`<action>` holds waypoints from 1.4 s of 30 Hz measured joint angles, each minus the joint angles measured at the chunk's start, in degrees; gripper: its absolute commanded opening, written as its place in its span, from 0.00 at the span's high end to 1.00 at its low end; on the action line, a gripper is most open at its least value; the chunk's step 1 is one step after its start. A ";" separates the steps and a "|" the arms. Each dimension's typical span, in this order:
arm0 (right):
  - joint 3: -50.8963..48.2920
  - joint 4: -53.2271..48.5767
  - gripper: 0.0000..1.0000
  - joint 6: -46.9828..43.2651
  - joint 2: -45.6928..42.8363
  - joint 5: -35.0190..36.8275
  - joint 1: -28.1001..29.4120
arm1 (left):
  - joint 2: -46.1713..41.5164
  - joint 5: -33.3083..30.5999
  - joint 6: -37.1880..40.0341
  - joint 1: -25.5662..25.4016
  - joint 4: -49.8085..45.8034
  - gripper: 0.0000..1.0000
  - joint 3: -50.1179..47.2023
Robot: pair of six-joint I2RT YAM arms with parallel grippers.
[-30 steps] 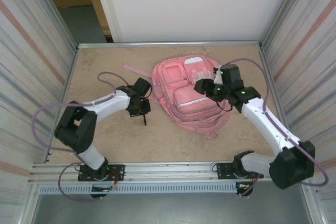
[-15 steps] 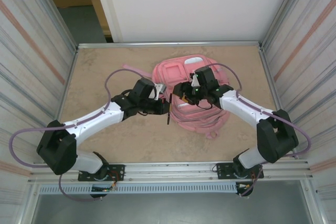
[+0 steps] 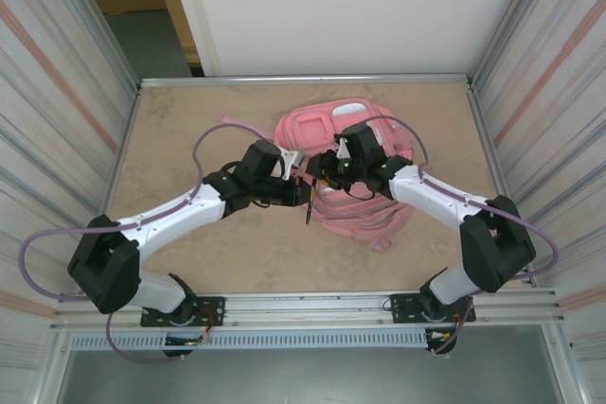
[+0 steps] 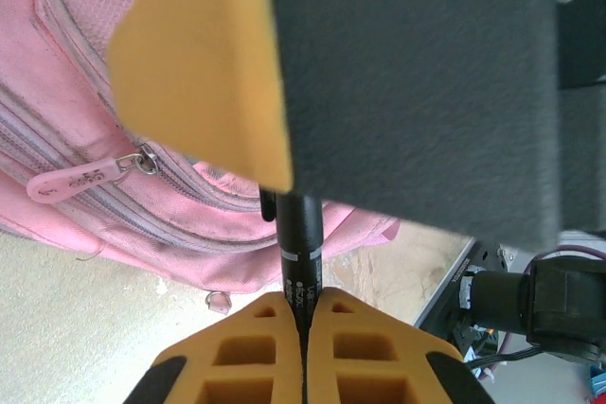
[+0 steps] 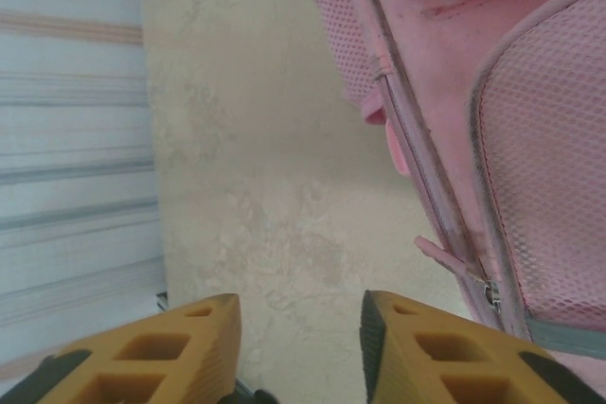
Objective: Pack books, pencil case, and school supplies into a backpack
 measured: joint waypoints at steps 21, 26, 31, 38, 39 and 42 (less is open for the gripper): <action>-2.95 -8.90 0.87 -3.61 -15.61 2.56 -13.94 | 0.02 4.72 7.65 -1.84 0.24 0.30 1.95; -5.11 -14.36 0.87 -7.08 -24.87 2.10 -27.32 | 3.48 -1.38 19.41 -9.42 -7.91 0.21 12.72; -7.93 -19.80 0.87 -8.79 -31.54 -0.61 -39.39 | 13.33 -10.43 29.22 -11.10 -15.32 0.17 23.91; -9.40 -24.39 0.88 -10.51 -39.56 -2.97 -46.88 | 27.21 -20.52 39.56 -12.44 -24.28 0.13 32.28; -9.60 -24.81 0.88 -10.64 -40.13 -3.39 -47.39 | 28.87 -22.53 40.74 -13.25 -25.66 0.14 33.73; -10.43 -24.92 0.89 -10.69 -40.44 -4.31 -47.76 | 33.35 -28.96 43.01 -15.91 -28.74 0.22 39.01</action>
